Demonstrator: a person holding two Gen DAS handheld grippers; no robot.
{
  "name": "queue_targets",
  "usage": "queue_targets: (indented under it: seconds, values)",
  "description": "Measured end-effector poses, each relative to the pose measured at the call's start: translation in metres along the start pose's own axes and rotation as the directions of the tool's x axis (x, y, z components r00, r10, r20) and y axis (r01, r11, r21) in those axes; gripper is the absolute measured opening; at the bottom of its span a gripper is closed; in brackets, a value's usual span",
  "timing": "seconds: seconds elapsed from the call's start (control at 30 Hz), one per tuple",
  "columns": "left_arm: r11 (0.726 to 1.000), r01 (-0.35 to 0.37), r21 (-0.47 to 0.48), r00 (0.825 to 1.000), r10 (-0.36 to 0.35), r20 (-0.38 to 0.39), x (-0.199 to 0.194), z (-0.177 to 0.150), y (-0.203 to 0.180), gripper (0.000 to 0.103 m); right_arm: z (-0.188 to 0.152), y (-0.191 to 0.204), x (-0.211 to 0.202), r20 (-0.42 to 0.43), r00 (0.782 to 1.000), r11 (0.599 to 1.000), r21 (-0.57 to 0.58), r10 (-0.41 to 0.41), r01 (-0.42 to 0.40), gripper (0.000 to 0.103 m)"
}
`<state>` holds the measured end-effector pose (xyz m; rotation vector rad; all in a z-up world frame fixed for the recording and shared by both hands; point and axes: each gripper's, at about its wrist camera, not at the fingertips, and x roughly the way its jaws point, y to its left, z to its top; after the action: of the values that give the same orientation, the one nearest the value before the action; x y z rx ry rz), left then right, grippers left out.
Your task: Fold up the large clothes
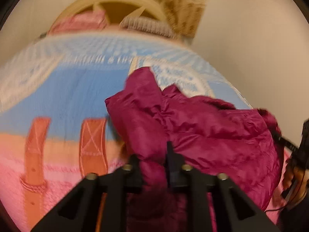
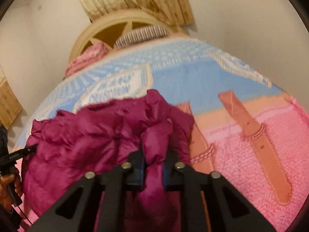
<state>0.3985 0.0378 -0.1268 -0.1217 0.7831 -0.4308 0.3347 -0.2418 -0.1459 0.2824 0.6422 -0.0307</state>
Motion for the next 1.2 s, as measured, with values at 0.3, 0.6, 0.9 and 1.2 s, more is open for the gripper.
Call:
queue_targets:
  seconds: [0.3, 0.6, 0.9, 1.2]
  values:
    - [0.992, -0.049, 0.113, 0.956, 0.013, 0.292, -0.073, 0.039, -0.037, 0.006, 0.031, 0.049, -0.059, 0.282, 0.959, 0.99, -0.137, 0.0, 0.04, 0.01]
    - [0.987, -0.156, 0.031, 0.982, 0.152, 0.108, 0.048, 0.048, -0.002, 0.007, 0.055, 0.01, 0.046, 0.112, 0.987, 0.993, -0.01, -0.112, 0.114, 0.011]
    - [0.93, -0.364, 0.052, 0.923, 0.353, 0.154, 0.022, 0.054, -0.029, 0.068, 0.056, -0.007, 0.029, 0.101, 0.961, 0.966, 0.032, -0.259, 0.257, 0.103]
    - [0.903, -0.427, 0.041, 0.877, 0.403, 0.26, 0.043, 0.064, -0.077, 0.102, 0.055, 0.103, 0.038, 0.13, 0.988, 0.968, -0.225, -0.084, 0.112, 0.091]
